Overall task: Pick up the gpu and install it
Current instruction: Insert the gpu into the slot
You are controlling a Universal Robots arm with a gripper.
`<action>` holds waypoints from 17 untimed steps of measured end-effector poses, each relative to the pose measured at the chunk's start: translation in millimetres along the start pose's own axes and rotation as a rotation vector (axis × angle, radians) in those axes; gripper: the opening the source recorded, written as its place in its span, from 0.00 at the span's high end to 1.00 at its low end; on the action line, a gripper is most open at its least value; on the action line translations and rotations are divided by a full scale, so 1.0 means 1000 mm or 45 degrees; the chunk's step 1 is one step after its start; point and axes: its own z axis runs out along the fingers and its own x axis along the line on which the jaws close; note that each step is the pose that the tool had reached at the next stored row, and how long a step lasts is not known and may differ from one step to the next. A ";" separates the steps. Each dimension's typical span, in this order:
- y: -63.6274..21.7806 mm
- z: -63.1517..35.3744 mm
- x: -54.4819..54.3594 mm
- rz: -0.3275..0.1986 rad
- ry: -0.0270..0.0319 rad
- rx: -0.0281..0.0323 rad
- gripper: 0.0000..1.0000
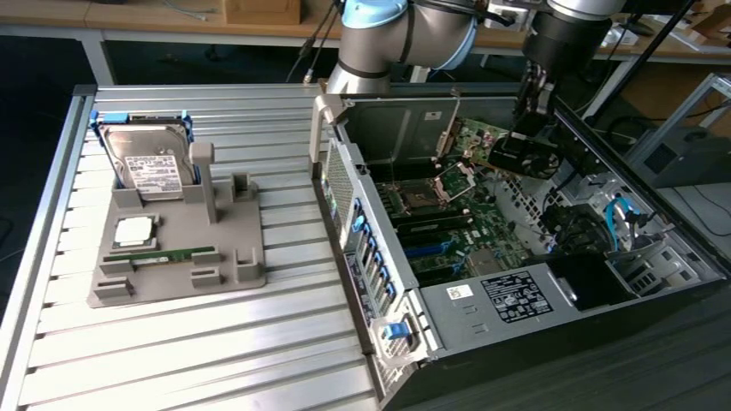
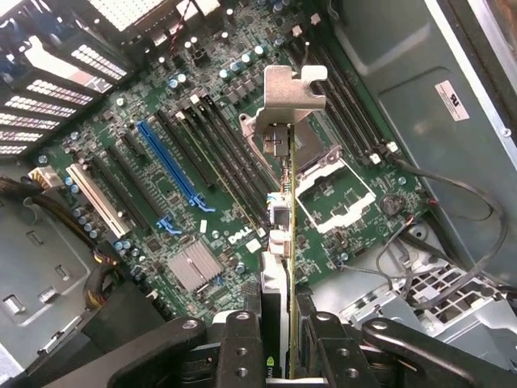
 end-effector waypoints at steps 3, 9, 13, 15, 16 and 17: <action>0.0000 0.0000 0.000 -0.016 -0.0012 -0.0003 0.73; 0.0000 0.0000 0.000 -0.049 -0.0038 -0.0009 0.73; 0.0000 0.0000 0.000 -0.074 -0.0057 -0.0014 0.73; 0.0000 0.0000 0.000 -0.086 -0.0067 -0.0016 0.73; 0.0000 0.0000 0.000 -0.091 -0.0069 -0.0017 0.73; 0.0000 0.0000 0.000 -0.099 -0.0076 -0.0019 0.73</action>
